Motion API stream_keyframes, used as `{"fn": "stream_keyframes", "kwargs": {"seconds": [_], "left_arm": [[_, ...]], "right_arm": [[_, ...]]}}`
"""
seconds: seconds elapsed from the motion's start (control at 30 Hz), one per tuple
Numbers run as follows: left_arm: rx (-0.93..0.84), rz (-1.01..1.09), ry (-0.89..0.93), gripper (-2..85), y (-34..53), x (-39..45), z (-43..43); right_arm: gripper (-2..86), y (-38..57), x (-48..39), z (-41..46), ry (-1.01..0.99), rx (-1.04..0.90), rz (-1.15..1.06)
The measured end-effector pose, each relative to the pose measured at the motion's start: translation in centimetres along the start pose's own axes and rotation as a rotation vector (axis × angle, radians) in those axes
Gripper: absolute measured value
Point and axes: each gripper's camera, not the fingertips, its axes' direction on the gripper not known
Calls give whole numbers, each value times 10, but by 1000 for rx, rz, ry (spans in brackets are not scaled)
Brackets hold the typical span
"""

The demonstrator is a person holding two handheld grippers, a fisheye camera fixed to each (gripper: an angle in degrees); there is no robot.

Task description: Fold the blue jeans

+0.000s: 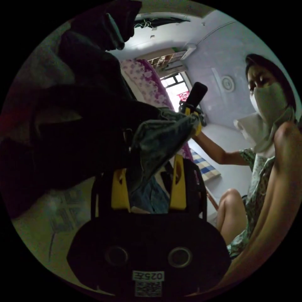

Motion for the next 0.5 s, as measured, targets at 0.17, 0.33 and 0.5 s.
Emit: {"fn": "stream_keyframes", "kwargs": {"seconds": [0.17, 0.33, 0.5], "left_arm": [[-21, 40, 193, 101, -11, -8, -30], [104, -18, 337, 123, 1, -30, -63], [-13, 51, 361, 193, 11, -47, -45]], "right_arm": [[61, 12, 2, -6, 46, 50, 67], [61, 11, -9, -22, 103, 22, 81], [61, -6, -62, -37, 67, -78, -31]]}}
